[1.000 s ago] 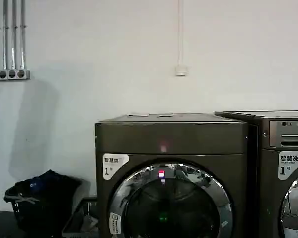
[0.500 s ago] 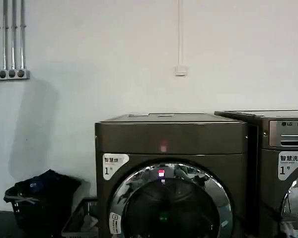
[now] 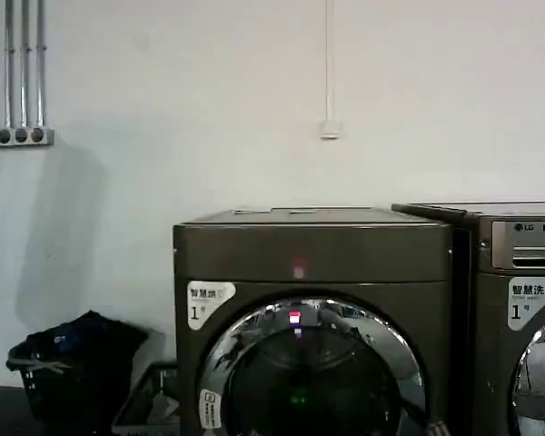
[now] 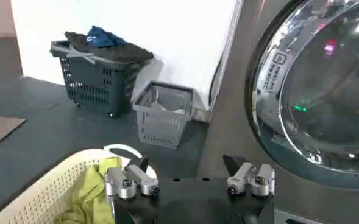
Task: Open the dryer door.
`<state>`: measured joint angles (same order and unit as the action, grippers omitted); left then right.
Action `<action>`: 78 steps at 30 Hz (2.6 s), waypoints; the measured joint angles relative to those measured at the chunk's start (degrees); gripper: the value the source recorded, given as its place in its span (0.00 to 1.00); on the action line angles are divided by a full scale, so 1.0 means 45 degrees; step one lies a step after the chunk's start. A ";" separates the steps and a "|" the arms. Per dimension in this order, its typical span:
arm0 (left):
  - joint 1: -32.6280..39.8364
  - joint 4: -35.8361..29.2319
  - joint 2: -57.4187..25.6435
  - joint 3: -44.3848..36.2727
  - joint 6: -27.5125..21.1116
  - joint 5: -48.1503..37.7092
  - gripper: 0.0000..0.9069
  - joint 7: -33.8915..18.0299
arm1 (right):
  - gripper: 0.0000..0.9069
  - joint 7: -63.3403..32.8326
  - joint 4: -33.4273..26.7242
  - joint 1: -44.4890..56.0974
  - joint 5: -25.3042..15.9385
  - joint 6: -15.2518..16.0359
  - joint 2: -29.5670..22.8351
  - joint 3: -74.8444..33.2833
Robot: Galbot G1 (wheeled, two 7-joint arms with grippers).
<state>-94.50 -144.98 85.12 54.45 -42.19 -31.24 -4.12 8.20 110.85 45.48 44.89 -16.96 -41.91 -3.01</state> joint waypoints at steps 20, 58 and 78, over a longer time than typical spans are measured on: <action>-0.0207 -0.0191 0.0181 -0.0285 0.0000 0.0058 1.00 -0.0008 | 1.00 0.1458 -0.4715 -0.4821 0.0686 -0.0375 -0.2983 0.5338; -0.0336 -0.0324 0.0406 -0.0619 0.0000 0.0156 1.00 -0.0008 | 1.00 0.4344 -1.1442 -0.8213 0.1997 -0.0791 -0.6989 0.7442; -0.0251 -0.0249 0.0354 -0.0556 0.0000 0.0150 1.00 0.0005 | 1.00 0.5418 -1.3362 -0.8969 0.2853 -0.0637 -0.7895 0.7808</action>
<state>-95.63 -146.10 86.72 51.95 -42.19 -30.56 -4.10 32.58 50.72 5.12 57.73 -19.83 -77.43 32.13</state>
